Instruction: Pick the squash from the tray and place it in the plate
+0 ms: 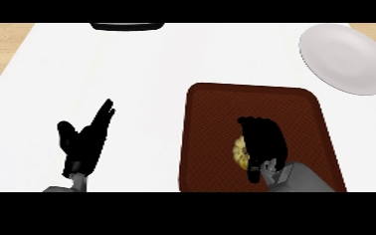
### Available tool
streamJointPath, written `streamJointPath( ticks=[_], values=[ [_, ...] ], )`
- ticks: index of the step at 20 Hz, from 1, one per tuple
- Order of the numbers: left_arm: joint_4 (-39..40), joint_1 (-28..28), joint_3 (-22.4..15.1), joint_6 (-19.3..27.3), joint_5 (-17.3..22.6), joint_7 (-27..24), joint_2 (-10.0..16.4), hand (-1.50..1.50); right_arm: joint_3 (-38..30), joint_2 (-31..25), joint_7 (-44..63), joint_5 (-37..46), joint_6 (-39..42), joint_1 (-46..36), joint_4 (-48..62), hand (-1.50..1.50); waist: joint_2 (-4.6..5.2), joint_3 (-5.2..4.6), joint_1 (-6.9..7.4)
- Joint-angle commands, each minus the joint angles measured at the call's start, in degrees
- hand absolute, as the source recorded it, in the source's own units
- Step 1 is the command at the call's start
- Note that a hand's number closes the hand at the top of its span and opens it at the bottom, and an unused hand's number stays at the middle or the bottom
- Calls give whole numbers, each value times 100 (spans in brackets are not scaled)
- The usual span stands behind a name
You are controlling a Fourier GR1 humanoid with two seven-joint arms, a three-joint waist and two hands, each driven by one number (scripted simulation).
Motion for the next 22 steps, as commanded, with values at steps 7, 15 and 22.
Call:
streamJointPath(
  ticks=[7,15,22],
  values=[
    [113,-36,180,-147,-45,326,-105,0,-101,31,-504,703,453,20,265,150,31,-36,-11],
    [-47,66,101,-130,-115,418,-154,0,-700,-269,-2405,317,-1455,780,-270,150,42,-23,-68],
    [8,408,186,-330,-83,77,-60,0,-1329,-121,-3157,534,-3136,793,-1199,150,12,-29,-81]
  ],
)
